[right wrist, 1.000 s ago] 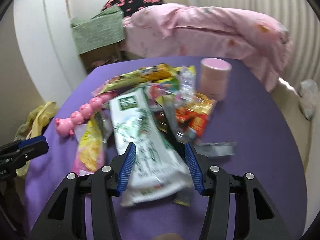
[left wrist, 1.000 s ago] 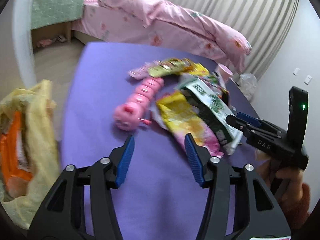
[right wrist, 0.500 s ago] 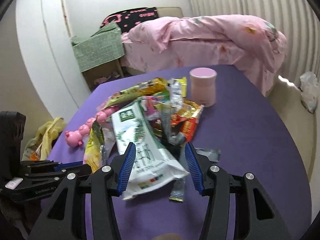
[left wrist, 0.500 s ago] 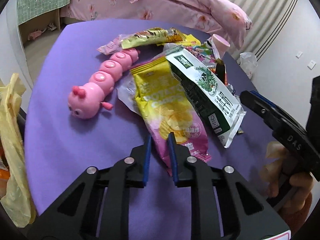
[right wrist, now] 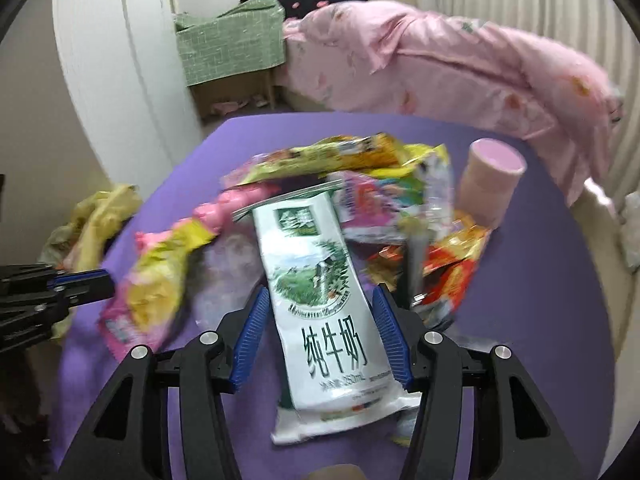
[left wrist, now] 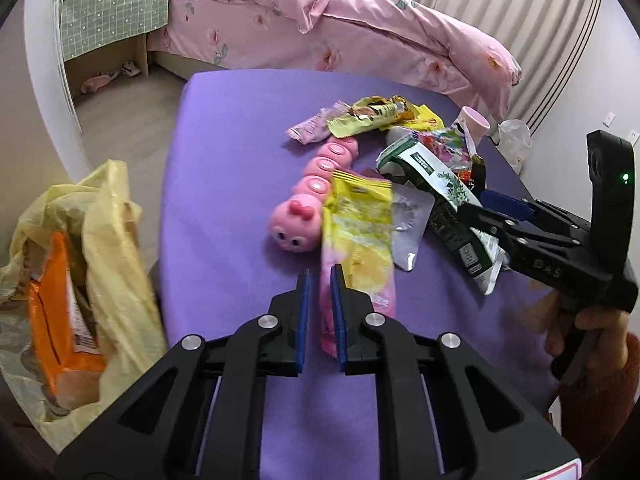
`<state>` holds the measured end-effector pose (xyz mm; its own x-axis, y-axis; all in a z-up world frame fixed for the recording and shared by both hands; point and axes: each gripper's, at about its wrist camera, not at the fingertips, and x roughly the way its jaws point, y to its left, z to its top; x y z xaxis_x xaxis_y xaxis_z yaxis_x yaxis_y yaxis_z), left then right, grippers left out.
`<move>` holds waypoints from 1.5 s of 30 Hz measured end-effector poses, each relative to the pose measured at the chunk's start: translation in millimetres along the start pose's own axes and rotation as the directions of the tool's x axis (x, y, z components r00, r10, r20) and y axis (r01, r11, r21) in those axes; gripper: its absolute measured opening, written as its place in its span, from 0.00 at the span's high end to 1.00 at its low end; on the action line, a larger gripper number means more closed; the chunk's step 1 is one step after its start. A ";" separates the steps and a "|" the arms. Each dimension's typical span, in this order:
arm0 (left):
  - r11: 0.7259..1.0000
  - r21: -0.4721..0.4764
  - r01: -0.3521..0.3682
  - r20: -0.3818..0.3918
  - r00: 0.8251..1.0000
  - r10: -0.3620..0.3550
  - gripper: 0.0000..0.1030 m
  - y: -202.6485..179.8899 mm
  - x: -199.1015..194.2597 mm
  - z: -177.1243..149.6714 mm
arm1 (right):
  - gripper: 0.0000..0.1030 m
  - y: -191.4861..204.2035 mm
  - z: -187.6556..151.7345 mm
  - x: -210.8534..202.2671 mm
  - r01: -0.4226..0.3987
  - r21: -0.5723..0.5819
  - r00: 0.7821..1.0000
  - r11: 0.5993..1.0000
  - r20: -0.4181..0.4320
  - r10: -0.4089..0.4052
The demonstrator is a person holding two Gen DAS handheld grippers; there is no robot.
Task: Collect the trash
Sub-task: 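Grasp the yellow chip bag with left tool while right tool grasps the milk carton, then carry the chip bag and milk carton into the yellow trash bag and release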
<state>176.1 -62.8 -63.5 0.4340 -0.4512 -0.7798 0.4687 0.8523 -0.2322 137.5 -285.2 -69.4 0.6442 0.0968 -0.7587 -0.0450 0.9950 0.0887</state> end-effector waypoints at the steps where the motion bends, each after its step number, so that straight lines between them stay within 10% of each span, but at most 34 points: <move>1: 1.000 0.003 0.002 0.003 1.000 -0.002 0.90 1.5 -1.6 -0.1 | 0.51 3.1 1.3 -0.2 -0.026 -0.007 1.000 1.000 -0.015 0.026; 9: 0.998 -0.037 0.060 0.025 0.998 -0.059 0.72 4.8 -4.6 -4.6 | 0.51 14.4 22.7 36.4 0.010 -0.083 0.995 0.996 -0.096 -0.018; 19: 0.999 -0.022 0.032 0.013 0.999 -0.032 0.65 -6.7 17.4 -6.5 | 0.55 -2.7 10.6 -31.4 -0.004 0.071 0.994 0.997 0.110 -0.003; 24: 1.000 -0.020 0.012 -0.014 1.000 -0.013 0.91 -9.9 24.8 -6.9 | 0.55 0.2 9.2 -53.3 0.035 0.081 0.984 0.996 0.170 -0.048; 33: 0.999 0.039 -0.013 0.123 0.992 0.008 0.92 -11.3 -35.9 -1.0 | 0.55 20.7 14.7 -72.3 0.049 0.097 0.970 0.994 0.234 -0.071; 45: 0.978 -0.149 -0.148 0.218 0.959 0.179 0.92 76.0 -111.3 -13.6 | 0.55 100.8 52.6 -99.4 0.002 -0.035 0.936 0.999 0.351 0.010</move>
<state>152.9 55.8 -2.3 0.6680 -0.3382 -0.6628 0.2795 0.9396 -0.1977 109.0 -195.7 48.9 0.8707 0.0925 -0.4831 -0.0700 0.9955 0.0644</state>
